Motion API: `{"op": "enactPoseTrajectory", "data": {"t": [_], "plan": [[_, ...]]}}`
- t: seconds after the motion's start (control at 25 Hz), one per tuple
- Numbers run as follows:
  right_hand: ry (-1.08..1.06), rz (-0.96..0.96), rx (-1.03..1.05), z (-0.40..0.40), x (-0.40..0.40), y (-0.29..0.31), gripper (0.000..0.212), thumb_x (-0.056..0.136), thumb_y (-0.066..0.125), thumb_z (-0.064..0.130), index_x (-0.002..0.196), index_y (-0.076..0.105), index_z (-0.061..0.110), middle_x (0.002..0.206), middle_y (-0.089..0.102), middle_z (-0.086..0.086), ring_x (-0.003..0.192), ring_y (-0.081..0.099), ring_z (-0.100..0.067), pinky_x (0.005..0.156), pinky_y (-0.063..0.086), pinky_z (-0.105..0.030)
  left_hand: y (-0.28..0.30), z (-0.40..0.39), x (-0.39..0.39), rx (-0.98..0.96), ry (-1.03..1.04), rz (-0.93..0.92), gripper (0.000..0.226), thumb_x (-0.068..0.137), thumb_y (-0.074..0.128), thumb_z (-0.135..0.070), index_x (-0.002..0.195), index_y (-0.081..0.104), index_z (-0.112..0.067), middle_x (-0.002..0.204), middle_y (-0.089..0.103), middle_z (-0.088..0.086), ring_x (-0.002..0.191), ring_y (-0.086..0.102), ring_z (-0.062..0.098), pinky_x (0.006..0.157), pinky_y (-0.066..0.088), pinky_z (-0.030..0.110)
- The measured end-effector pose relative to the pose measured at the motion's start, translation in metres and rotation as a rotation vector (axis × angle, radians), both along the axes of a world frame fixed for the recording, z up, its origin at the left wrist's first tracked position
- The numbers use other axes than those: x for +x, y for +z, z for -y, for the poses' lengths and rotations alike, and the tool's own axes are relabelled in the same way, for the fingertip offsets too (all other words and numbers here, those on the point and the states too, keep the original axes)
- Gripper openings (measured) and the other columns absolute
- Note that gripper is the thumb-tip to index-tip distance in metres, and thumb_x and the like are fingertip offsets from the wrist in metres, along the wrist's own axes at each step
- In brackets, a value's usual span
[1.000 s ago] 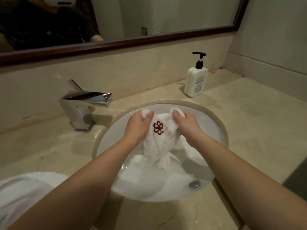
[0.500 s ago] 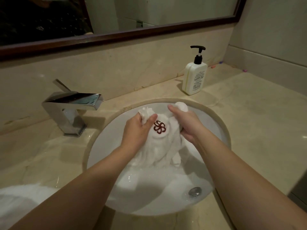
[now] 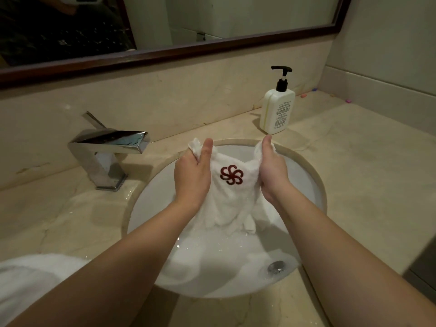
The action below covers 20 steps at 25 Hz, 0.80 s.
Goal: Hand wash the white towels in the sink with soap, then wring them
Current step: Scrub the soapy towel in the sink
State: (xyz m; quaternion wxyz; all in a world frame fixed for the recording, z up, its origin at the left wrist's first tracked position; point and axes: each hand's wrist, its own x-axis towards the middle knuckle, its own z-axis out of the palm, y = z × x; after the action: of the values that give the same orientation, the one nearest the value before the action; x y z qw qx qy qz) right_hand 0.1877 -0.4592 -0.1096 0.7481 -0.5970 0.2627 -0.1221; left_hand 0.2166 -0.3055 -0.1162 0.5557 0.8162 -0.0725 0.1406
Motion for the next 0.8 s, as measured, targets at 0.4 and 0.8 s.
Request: {"op": "enactPoseTrajectory", "data": {"t": [0.4, 0.8], "plan": [[0.129, 0.134, -0.108, 0.001, -0.004, -0.004, 0.018, 0.092, 0.071, 0.023, 0.102, 0.063, 0.009, 0.093, 0.073, -0.008, 0.088, 0.072, -0.026, 0.079, 0.059, -0.040, -0.014, 0.016, 0.012, -0.653, -0.079, -0.692, 0.054, 0.096, 0.057, -0.059, 0.107, 0.065, -0.006, 0.097, 0.076, 0.013, 0.091, 0.074, 0.031, 0.088, 0.059, 0.045], [-0.053, 0.188, -0.444, -0.028, -0.010, 0.004, 0.053, 0.099, 0.055, 0.046, 0.054, 0.044, 0.019, 0.044, 0.044, 0.010, 0.044, 0.044, -0.007, 0.051, 0.038, -0.029, -0.003, 0.037, -0.004, -0.372, -0.003, -0.484, 0.049, 0.100, 0.055, -0.051, 0.076, 0.061, -0.009, 0.066, 0.059, 0.005, 0.062, 0.060, 0.019, 0.059, 0.045, 0.030]]}}
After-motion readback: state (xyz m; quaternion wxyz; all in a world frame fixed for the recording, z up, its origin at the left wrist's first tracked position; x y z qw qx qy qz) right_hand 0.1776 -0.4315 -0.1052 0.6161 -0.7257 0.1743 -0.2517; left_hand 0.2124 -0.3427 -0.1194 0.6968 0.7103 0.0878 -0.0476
